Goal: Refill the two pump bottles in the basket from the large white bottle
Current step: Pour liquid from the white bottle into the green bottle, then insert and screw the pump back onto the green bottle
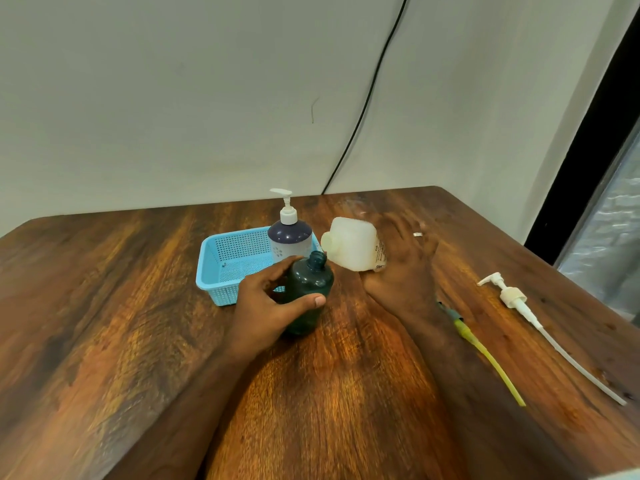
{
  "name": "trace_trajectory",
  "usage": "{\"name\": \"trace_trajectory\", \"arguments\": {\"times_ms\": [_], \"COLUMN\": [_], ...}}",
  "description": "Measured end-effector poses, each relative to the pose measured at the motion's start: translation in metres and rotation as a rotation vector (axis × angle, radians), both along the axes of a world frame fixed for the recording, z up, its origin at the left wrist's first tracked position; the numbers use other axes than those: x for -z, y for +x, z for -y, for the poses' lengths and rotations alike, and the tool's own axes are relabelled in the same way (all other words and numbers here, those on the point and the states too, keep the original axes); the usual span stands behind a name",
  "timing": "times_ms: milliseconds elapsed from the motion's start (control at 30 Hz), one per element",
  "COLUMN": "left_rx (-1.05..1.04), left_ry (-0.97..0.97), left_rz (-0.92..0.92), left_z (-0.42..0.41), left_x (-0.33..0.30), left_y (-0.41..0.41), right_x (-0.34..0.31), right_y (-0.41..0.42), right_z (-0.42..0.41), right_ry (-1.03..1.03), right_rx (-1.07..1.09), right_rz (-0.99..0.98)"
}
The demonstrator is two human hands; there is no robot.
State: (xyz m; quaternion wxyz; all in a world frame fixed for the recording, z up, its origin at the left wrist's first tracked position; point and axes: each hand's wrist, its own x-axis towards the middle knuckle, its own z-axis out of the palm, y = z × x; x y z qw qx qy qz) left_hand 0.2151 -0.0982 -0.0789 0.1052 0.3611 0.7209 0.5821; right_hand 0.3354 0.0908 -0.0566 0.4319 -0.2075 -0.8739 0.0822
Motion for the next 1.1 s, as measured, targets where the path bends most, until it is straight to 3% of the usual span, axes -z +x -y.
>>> {"name": "trace_trajectory", "arguments": {"times_ms": [133, 333, 767, 1100], "left_rx": [0.004, 0.004, 0.028, 0.096], "left_ry": [0.056, 0.126, 0.114, 0.066], "left_rz": [0.041, 0.118, 0.081, 0.030], "left_z": [-0.004, -0.007, -0.008, -0.010], "left_x": [-0.002, 0.005, 0.007, 0.004], "left_y": [0.005, 0.003, 0.002, 0.015], "right_x": [0.004, 0.008, 0.015, 0.014], "right_y": [-0.001, -0.003, -0.006, 0.019], "right_z": [0.000, -0.004, 0.001, 0.007], "right_ry": [-0.338, -0.536, -0.678, -0.729], "right_rx": [-0.042, -0.064, -0.144, -0.212], "right_rz": [-0.115, -0.078, 0.004, 0.188]}}
